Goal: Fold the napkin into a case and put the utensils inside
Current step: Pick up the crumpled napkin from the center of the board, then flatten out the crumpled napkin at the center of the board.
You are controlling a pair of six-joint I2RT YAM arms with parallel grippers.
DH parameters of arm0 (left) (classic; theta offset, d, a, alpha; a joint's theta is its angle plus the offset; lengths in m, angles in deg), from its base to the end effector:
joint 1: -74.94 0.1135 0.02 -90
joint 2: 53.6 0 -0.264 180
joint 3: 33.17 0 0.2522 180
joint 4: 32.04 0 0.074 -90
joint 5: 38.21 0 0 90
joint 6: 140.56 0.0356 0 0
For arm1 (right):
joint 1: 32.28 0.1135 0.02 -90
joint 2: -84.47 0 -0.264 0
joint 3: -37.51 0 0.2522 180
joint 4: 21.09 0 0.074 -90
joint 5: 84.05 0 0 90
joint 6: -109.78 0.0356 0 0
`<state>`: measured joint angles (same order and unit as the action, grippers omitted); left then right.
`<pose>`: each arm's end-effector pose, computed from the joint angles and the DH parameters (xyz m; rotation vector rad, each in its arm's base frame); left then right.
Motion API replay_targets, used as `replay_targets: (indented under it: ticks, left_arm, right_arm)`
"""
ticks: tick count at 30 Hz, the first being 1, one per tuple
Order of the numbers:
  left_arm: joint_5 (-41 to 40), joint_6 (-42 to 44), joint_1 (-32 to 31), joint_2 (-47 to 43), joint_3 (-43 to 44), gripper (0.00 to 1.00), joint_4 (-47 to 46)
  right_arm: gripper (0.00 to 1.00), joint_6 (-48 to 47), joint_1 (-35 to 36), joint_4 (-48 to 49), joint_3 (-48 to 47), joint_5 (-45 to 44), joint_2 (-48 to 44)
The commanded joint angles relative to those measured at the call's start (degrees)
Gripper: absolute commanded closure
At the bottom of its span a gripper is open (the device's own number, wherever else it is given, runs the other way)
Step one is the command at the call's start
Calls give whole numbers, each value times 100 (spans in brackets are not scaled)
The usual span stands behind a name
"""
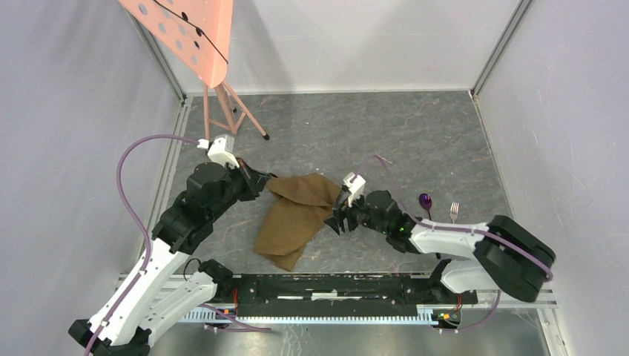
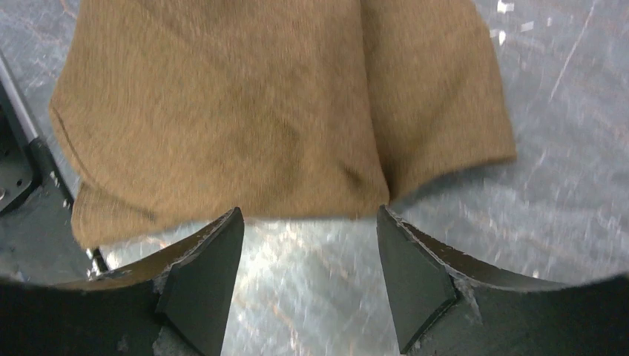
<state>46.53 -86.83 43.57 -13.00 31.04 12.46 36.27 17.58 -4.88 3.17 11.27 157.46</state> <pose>0.1322 -0.0768 0.3473 -0.1485 1.9923 -0.6892 0.1528 0.1863 0.1667 -0.6524 1.9537 0.8336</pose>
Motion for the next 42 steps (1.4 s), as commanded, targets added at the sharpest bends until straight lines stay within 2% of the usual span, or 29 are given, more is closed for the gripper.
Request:
replay_targets:
  ticks: [1, 5, 8, 10, 13, 15, 17, 19, 22, 24, 28, 31, 33, 35, 38, 40, 42]
  left_arm:
    - [146, -189, -11, -66, 380, 98, -21]
    - [118, -162, -20, -154, 494, 98, 130]
    - [142, -149, -9, -201, 589, 98, 147]
    - [181, -139, -10, -178, 683, 98, 167]
    - [267, -93, -10, -144, 825, 98, 182]
    - [293, -69, -17, -124, 942, 98, 216]
    - [306, -17, -11, -103, 1088, 98, 299]
    - [253, 55, -10, -90, 1286, 98, 433]
    - [18, 134, -17, -142, 1556, 98, 710]
    - [-206, 226, -18, -212, 1776, 98, 867]
    - [-492, 507, -18, -408, 2129, 98, 891]
    - [-507, 691, -19, -413, 2441, 98, 728]
    - [-498, 885, -13, -362, 2455, 98, 360]
    - [-629, 1161, -15, -311, 2280, 98, -474]
    - [-1053, 1728, -11, -72, 2155, 98, -1545]
    - [-1415, 2064, -17, 178, 2247, 98, -2075]
    - [-1450, 2446, -11, 493, 2393, 98, -2604]
  right_arm:
    - [28, -509, 58, 466, -738, -269, 581]
    - [30, -692, 59, 661, -896, -310, 891]
    - [45, -684, 120, 1019, -935, 119, 1148]
    - [45, -695, 206, 1167, -941, 92, 1316]
    - [37, -630, 225, 1264, -1058, -132, 1562]
    - [39, -550, 225, 1299, -1164, -327, 1734]
    - [53, -371, 222, 1283, -1215, -662, 1773]
    - [73, -273, 225, 1111, -1228, -947, 1609]
    - [99, -355, 234, 247, -1475, -1069, 1153]
    - [100, -450, 247, -623, -1793, -1248, 775]
    - [100, -1009, 251, -2908, -3033, -1550, 201]
    - [100, -1504, 252, -4003, -4140, -1802, -39]
    - [100, -1819, 242, -4148, -4665, -2452, -149]
    - [100, -1982, 70, -3917, -5057, -2855, -136]
    - [100, -2098, -533, -3883, -6162, -2904, 315]
    - [100, -2284, -756, -3951, -7088, -3175, 752]
    - [100, -2554, -925, -3931, -7969, -3120, 1226]
